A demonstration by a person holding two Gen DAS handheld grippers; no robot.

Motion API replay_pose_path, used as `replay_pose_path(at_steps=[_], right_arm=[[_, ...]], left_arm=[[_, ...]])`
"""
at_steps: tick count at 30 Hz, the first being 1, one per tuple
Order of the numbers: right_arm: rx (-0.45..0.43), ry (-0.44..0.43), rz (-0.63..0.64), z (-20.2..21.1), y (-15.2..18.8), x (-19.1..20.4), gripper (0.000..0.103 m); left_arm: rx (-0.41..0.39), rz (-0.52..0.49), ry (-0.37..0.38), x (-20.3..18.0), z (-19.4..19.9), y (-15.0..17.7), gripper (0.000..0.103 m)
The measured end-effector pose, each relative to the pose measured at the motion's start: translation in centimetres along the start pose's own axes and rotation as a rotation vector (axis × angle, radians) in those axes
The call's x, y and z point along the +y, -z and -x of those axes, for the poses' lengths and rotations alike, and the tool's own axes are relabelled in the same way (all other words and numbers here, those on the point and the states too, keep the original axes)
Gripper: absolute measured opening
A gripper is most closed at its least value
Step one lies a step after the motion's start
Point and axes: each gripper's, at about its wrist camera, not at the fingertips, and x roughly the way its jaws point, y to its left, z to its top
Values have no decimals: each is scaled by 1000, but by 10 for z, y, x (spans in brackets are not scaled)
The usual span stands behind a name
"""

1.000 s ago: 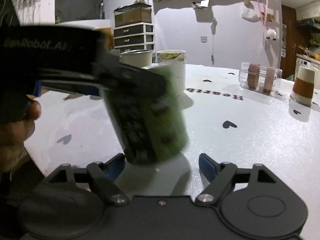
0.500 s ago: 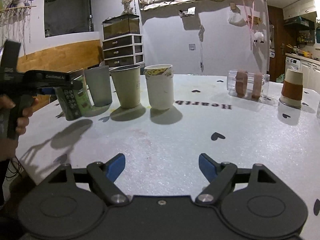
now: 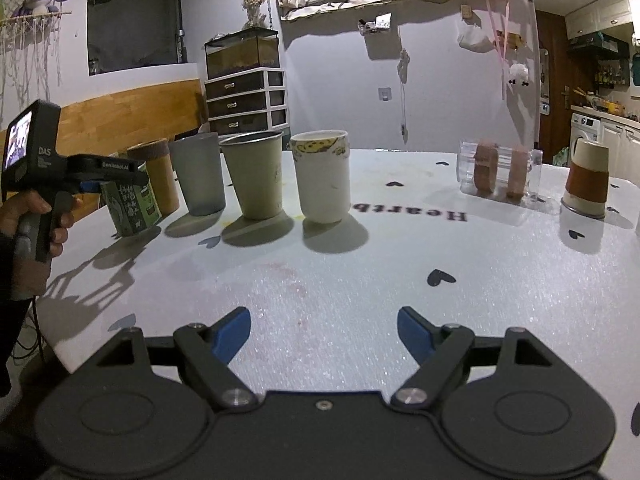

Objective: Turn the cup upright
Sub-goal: 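Carry the upright tin with the left tool and lower it beside the brown cup, then open the left tool and pull it back from the tin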

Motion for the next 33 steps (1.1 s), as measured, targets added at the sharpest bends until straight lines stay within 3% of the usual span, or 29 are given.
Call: replay_pose_path(at_steps=[16,18,22,33], right_arm=[[-74,-18,9,8,-21,6,81],[-87,-21,14,10,-26,8,81],[-119,-29,22,12,-37,10,81],[-169,-48,33,14,-50,17,81]], left_arm=[[28,16,-26,5,-11,5,75],[34,23,-49,6,-7,4,94],[-3,19,-55,5,15,6,100],[-43,-47,53,-16,101,21,103]])
